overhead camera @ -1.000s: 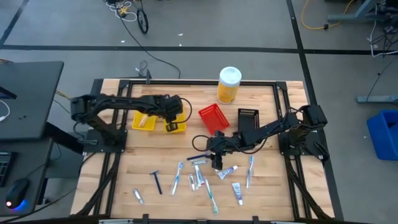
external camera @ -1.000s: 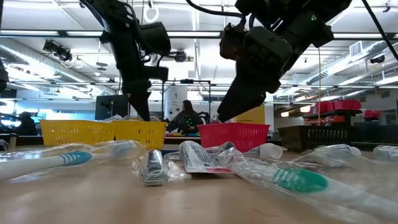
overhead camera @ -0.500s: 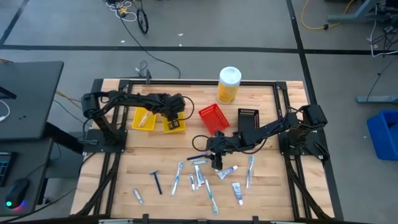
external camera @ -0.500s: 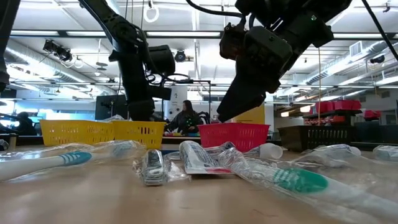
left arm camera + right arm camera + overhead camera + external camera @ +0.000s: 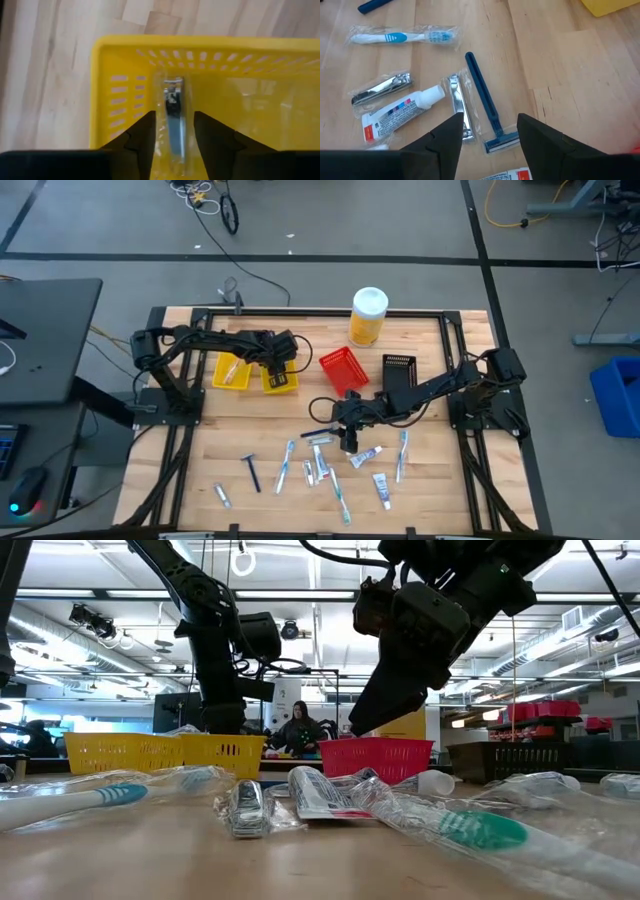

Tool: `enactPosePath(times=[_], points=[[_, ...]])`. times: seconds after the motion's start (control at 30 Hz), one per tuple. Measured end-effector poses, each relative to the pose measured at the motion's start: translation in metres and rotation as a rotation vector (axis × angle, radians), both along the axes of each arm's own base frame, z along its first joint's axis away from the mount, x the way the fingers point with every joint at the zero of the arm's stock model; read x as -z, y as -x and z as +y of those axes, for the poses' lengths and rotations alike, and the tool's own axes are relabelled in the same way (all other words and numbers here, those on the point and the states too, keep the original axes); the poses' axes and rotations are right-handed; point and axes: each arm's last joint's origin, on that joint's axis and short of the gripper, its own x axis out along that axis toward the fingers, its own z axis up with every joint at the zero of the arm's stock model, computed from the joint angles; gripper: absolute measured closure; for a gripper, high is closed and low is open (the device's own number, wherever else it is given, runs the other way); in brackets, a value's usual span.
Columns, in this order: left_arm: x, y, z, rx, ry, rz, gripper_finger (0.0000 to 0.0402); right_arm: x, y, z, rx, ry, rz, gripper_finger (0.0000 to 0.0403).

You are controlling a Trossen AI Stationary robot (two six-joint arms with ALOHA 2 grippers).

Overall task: Pick & Place Travel size toiletries
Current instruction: Put the blue razor into the red bin

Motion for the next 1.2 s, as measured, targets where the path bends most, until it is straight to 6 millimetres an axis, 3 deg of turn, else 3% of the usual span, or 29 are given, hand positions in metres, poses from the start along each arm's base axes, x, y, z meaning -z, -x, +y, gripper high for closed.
enactPosePath(times=[0.2, 0.57, 0.77, 0.97, 1.2], points=[[-0.015, 0.006, -0.007, 0.032, -0.045, 0.019, 0.0231, 0.0, 0.0, 0.0, 0.0, 0.0, 0.0, 0.0196], [-0.094, 0.038, -0.047, 0.041, -0.01, -0.25, 0.0246, 0.0, -0.001, 0.0, 0.0, -0.002, -0.007, 0.0187], [-0.125, 0.06, -0.074, 0.077, 0.012, -0.381, 0.0248, 0.0, -0.001, 0.0, 0.0, -0.002, -0.008, 0.0202], [-0.138, 0.074, -0.103, 0.11, 0.058, -0.437, 0.0248, -0.001, -0.001, 0.0, -0.001, -0.003, -0.011, 0.0212], [-0.136, 0.079, -0.135, 0.163, 0.069, -0.422, 0.0249, -0.003, -0.003, 0.001, -0.026, 0.015, -0.052, 0.0201]])
